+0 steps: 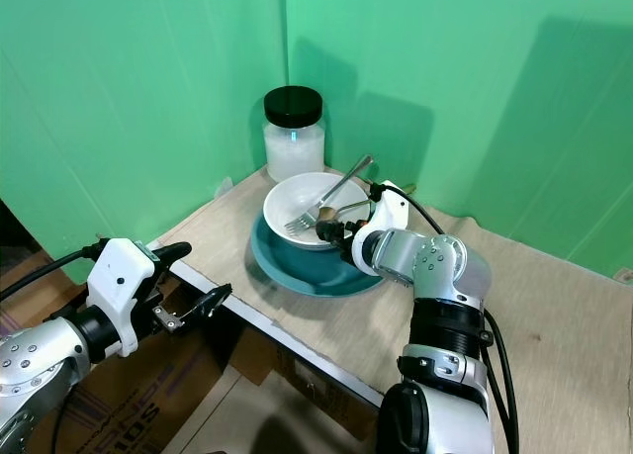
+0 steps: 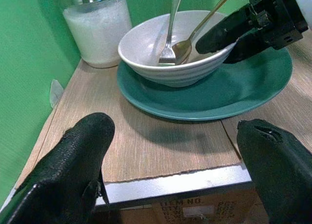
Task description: Setting the table
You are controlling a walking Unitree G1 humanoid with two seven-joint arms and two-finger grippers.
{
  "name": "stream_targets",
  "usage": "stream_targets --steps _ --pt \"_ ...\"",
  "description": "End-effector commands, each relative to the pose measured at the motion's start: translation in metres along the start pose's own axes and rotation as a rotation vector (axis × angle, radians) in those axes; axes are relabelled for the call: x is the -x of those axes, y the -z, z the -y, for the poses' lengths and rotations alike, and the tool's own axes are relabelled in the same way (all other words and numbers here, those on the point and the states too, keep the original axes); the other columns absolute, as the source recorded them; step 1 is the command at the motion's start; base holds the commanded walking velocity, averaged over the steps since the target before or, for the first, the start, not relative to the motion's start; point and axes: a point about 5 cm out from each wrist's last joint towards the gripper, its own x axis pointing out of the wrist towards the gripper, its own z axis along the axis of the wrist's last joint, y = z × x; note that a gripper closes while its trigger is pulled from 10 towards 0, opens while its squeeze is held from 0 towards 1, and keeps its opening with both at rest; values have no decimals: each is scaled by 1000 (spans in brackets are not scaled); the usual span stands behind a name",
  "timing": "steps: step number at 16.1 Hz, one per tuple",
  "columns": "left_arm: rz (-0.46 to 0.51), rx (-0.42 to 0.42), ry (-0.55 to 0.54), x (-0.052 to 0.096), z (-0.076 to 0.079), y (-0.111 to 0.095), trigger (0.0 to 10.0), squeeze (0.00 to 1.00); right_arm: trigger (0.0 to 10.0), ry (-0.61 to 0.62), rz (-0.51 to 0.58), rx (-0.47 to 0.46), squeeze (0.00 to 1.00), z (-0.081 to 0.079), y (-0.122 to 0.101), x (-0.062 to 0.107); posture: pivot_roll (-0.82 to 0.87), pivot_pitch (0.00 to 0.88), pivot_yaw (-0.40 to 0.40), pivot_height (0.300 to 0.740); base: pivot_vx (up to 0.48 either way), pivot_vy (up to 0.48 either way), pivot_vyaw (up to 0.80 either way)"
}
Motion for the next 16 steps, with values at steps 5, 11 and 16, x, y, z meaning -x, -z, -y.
stream_targets --steps 5,11,16 --pt "-4 -20 15 0 1 -2 10000 94 0 8 18 -39 0 -4 -9 0 -27 0 9 740 0 0 0" --pt "-6 -22 19 -1 1 -2 10000 98 0 16 19 -79 0 -1 -11 -1 -29 0 10 740 0 0 0" --pt "-8 -23 29 -3 1 -1 10000 98 0 21 4 -116 0 4 -12 0 -39 0 13 740 0 0 0"
